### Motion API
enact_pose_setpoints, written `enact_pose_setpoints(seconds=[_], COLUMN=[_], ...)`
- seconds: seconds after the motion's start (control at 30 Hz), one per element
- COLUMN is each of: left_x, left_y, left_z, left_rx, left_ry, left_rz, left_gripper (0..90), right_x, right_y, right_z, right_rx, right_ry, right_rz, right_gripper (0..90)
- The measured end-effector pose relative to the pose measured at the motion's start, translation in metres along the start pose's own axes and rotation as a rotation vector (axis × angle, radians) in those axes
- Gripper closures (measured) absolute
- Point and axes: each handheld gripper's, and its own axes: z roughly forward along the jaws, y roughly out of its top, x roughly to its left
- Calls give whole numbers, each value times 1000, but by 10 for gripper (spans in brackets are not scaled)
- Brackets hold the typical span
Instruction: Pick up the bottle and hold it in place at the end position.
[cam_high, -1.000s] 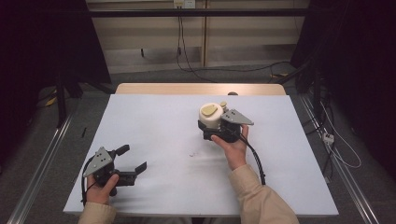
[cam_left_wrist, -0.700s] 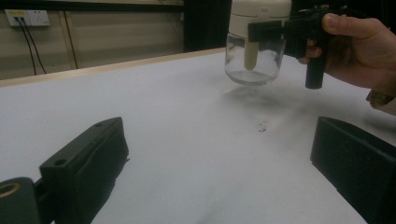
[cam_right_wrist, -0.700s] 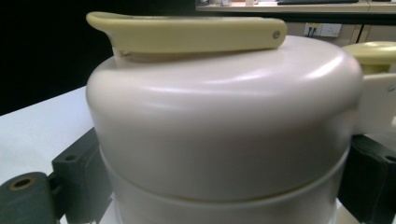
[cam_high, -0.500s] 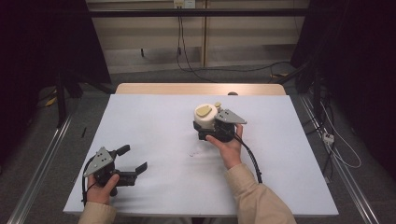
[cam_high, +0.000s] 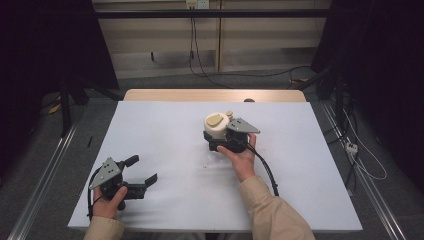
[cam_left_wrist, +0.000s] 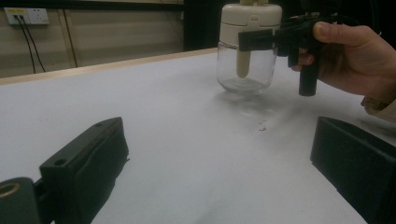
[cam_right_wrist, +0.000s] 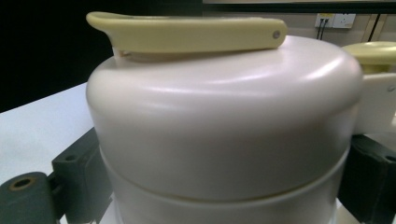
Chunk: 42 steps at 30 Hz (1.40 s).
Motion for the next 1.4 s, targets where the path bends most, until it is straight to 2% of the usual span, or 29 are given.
enact_pose_setpoints(seconds=[1.4], left_x=[0], left_y=[-1], left_z=[0], left_rx=[-2], left_ry=[1], left_rz=[-4], left_gripper=[32], right_x=[6], right_y=[-8], right_z=[10], right_rx=[23], right_ry=[-6], right_rz=[-7], right_gripper=[74])
